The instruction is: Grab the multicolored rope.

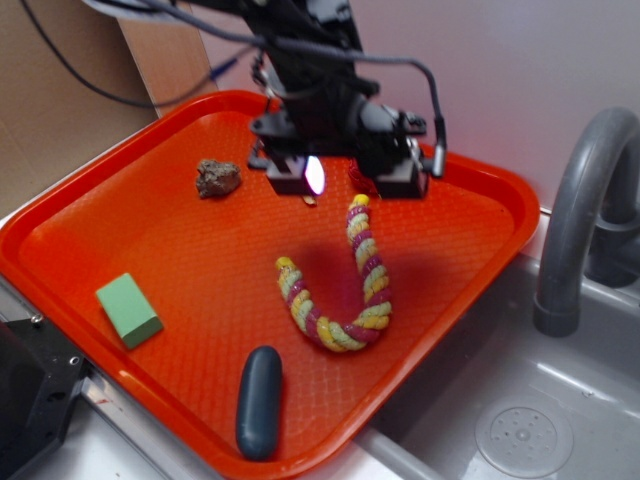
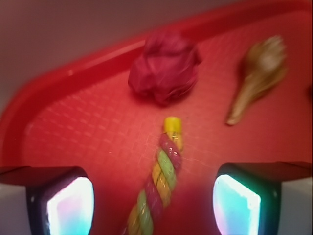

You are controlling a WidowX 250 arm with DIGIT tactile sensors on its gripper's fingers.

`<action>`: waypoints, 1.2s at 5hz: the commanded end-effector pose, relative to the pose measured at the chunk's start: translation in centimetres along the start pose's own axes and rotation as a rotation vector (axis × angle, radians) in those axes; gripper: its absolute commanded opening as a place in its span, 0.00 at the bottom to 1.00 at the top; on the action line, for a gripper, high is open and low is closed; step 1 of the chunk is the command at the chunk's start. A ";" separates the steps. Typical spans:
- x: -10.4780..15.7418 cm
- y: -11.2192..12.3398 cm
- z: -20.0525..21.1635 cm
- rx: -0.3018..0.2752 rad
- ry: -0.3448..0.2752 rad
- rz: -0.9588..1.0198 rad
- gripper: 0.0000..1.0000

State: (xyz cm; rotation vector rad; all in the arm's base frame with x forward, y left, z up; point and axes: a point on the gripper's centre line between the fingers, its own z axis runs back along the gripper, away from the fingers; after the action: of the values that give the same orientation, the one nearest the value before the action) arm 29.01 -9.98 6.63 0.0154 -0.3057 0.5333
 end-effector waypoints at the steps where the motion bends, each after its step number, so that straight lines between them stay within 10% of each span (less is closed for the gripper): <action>1: 0.3 -1.0 -3.4 -0.118 0.082 0.030 1.00; 2: -1.3 -1.1 -4.7 -0.069 0.078 -0.008 0.00; 6: -2.9 0.7 -2.8 0.044 -0.054 -0.202 0.00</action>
State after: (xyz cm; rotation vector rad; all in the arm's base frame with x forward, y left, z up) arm 27.13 -10.41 2.71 0.1163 -0.3363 0.3594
